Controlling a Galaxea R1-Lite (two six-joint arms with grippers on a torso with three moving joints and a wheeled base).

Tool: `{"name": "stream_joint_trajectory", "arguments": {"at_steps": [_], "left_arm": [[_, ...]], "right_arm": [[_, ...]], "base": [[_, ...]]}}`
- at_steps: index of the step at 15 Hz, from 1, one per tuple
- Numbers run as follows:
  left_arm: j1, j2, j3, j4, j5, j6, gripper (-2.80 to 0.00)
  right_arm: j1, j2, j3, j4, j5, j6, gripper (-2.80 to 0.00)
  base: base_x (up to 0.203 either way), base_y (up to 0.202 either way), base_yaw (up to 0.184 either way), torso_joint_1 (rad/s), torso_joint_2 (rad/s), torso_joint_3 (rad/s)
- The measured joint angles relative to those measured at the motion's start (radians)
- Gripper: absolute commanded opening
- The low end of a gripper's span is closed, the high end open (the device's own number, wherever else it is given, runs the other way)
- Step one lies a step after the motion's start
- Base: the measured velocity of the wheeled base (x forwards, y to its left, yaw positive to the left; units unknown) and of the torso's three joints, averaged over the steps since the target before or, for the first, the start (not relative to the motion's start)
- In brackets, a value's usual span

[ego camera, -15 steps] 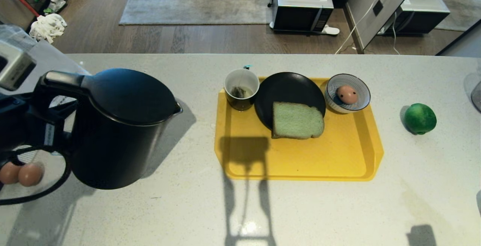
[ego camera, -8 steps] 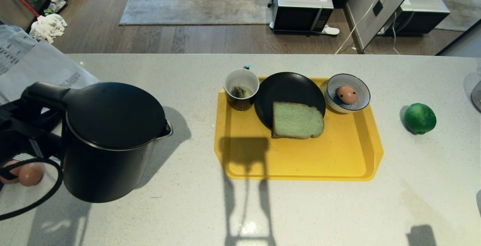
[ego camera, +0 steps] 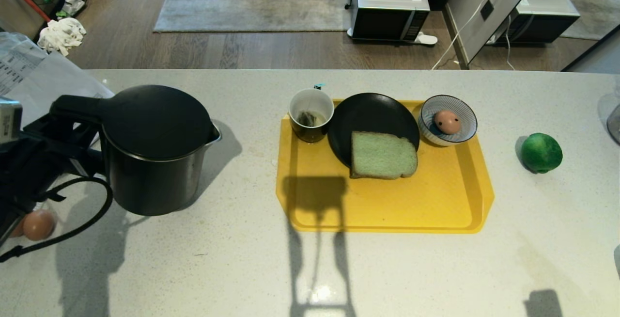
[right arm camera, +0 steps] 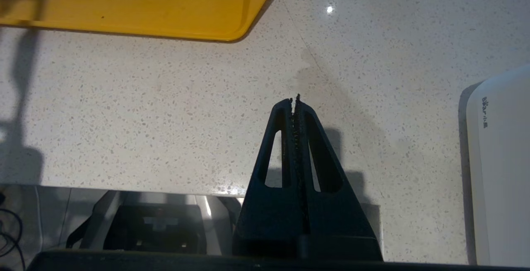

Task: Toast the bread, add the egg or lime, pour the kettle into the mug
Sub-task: Put the kettle back

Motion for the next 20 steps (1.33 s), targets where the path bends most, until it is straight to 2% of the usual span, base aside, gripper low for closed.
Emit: {"name": "stream_joint_trajectory", "arguments": {"at_steps": [5,11,16,20], "left_arm": [[0.000,0.067,-0.057,-0.001,0.000,-0.019,-2.80],[-0.011,0.153,-0.200,-0.003,0.001,-0.038,-2.80],[-0.078,0.264,-0.386,-0.003,0.022,-0.042,-2.80],[-0.134,0.320,-0.457,-0.004,0.067,-0.041,-2.80]], "right_arm": [[0.000,0.000,0.000,0.000,0.000,0.001,-2.80],[0.000,0.000,0.000,0.000,0.000,0.000,-2.80],[0.000,0.000,0.000,0.000,0.000,0.000,-2.80],[0.000,0.000,0.000,0.000,0.000,0.001,-2.80]], "base": [[0.000,0.000,0.000,0.000,0.00,0.000],[0.000,0.000,0.000,0.000,0.00,0.000],[0.000,0.000,0.000,0.000,0.00,0.000],[0.000,0.000,0.000,0.000,0.00,0.000]]}}
